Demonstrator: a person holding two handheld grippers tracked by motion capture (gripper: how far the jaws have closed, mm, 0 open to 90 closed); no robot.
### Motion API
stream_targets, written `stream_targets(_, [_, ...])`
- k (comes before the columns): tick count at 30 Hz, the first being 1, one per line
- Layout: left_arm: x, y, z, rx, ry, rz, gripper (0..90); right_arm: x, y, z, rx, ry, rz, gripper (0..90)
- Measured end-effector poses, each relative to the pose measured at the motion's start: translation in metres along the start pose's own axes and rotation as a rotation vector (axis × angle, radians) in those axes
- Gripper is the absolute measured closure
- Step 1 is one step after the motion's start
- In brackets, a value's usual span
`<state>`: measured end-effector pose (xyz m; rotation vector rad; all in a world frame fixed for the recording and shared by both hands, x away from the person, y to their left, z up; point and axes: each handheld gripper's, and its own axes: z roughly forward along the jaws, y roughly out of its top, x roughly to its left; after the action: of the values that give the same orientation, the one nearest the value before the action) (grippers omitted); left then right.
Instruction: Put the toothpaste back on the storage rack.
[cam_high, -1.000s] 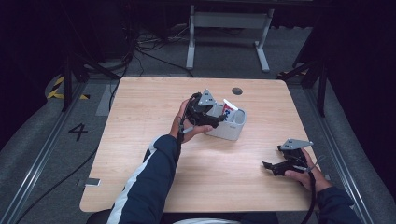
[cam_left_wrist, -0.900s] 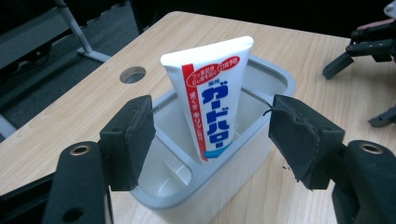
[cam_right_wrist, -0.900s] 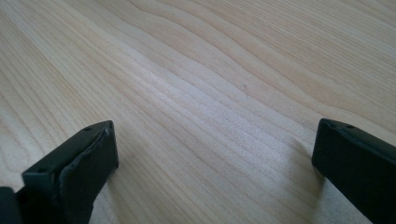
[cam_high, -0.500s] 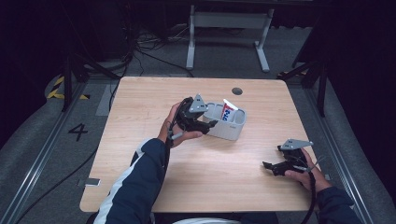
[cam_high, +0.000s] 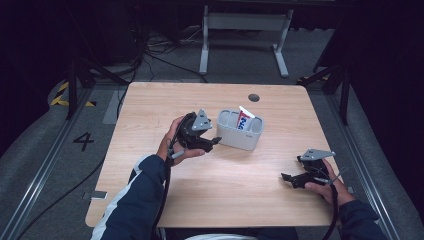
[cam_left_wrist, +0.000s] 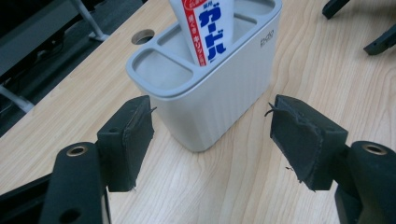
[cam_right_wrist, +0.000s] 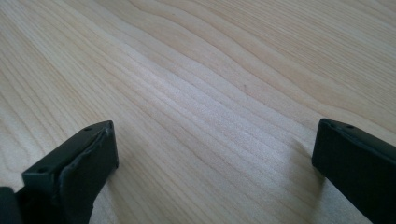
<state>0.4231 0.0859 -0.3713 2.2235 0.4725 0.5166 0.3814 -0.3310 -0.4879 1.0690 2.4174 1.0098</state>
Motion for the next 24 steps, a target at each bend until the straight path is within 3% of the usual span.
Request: stream_targets(24, [-0.002,-0.051,-0.027,0.165,0.105,0.061,30.0,0.0,0.0,0.0,0.0,0.0,0.001,0.5])
